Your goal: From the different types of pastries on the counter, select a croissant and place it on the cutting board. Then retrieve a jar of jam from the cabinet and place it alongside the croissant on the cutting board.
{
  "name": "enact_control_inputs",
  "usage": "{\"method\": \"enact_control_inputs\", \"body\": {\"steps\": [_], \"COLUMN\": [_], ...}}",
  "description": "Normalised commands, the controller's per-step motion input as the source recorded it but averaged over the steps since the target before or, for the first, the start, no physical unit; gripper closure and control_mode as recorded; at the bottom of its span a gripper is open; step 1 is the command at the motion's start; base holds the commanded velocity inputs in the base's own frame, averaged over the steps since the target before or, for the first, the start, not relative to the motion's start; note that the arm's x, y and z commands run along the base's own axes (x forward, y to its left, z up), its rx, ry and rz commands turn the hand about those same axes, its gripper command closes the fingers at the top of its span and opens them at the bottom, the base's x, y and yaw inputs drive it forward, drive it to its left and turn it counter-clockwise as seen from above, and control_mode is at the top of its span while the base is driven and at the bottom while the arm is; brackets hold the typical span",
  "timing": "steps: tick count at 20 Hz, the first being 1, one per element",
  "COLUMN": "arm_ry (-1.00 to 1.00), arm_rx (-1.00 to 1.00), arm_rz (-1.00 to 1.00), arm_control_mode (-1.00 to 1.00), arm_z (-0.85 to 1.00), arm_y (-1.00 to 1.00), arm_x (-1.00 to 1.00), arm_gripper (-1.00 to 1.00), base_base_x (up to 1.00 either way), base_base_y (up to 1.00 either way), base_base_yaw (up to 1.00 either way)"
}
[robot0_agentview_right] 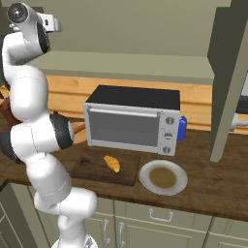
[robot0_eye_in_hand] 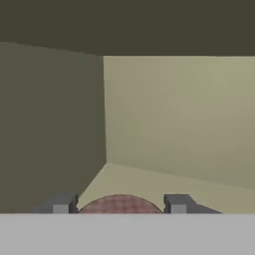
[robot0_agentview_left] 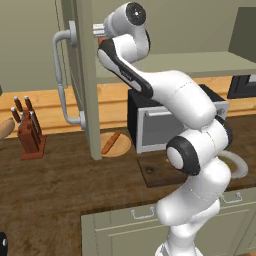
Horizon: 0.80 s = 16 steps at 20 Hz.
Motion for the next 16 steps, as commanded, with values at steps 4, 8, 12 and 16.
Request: {"method": "enact_control_inputs", "body": {"steps": [4, 8, 12, 16], "arm_ry": [-0.32, -0.27, -0.20, -0.11], "arm_rx": [0.13, 0.18, 0.16, 0.01], "arm_rz": [0.00, 0.13, 0.40, 0.47], "arm_control_mode": [-1.00, -1.00, -1.00, -1.00], "arm_z": [0.00, -0.09, -0.27, -0.20], "arm_y": [-0.73, -0.93, -0.84, -0.62], "arm_x": [-1.00, -1.00, -1.00, -1.00], "arm_gripper": [1.00, 1.00, 1.00, 1.00], "base_base_x": [0.00, 0.00, 0.00, 0.00], "base_base_y": [0.00, 0.00, 0.00, 0.00], "base_base_yaw": [0.00, 0.00, 0.00, 0.00]}}
